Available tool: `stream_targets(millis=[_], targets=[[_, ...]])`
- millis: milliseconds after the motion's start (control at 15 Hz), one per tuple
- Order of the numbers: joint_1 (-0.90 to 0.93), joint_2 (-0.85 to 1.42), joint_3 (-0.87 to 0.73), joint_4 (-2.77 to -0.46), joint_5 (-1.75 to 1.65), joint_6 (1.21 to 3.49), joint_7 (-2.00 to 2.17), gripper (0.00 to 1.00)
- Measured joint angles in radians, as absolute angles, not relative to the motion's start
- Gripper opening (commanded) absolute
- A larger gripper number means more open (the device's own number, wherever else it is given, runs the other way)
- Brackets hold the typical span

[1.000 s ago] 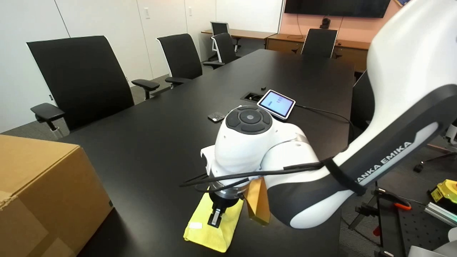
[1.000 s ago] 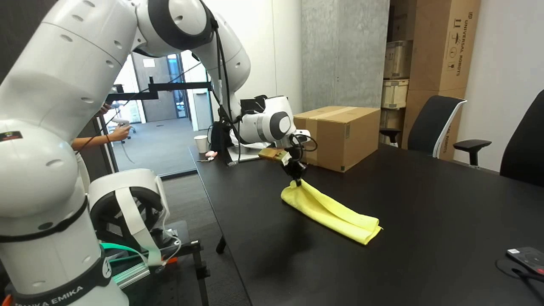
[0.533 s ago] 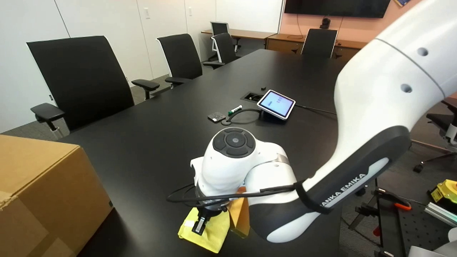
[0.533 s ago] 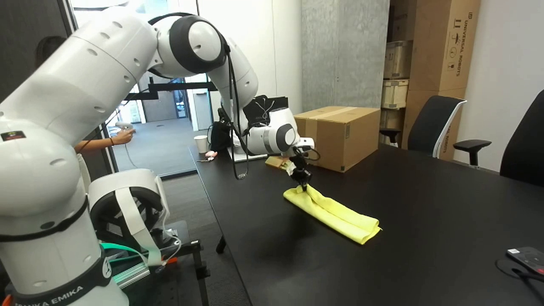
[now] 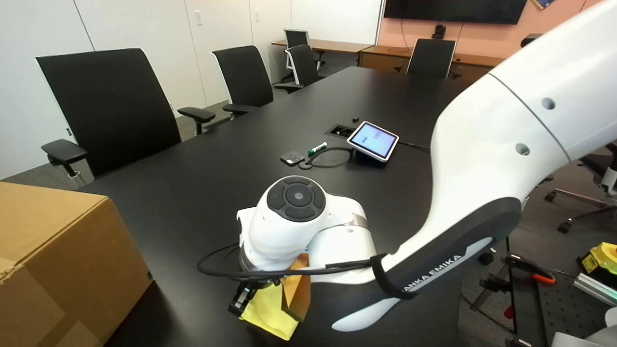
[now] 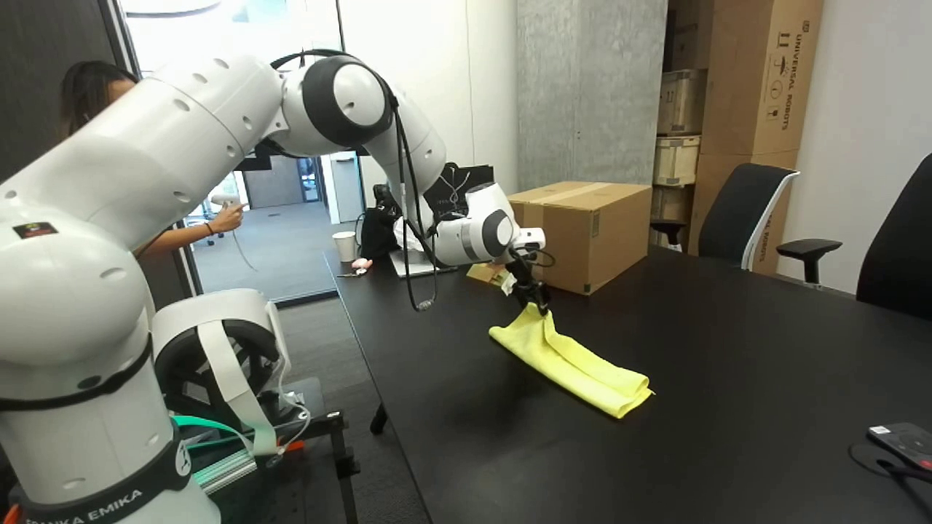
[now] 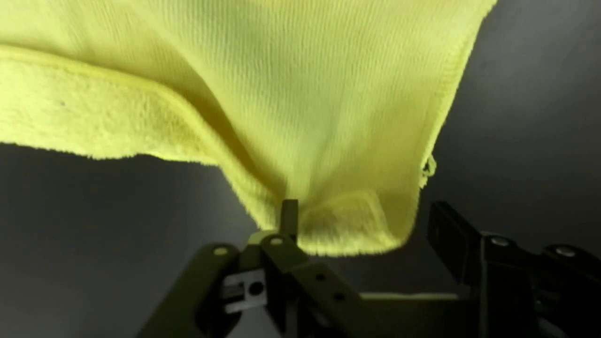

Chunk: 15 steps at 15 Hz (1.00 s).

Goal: Fold the towel once on the table

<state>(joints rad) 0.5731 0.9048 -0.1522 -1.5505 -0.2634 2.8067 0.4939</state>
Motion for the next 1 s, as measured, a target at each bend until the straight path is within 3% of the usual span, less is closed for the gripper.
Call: stream_targets(millis=[467,733,1000], targets=[[0.623,0.921,-0.194,-1.419,-0.245,2.767,0.540,1.00],[0.616,0.881,-0.207,-1.428,-0.242,2.599,0.555,1.00],[0.583,0.708,-0.206,-1.577,-0.242,2.391,0.575,1.00]])
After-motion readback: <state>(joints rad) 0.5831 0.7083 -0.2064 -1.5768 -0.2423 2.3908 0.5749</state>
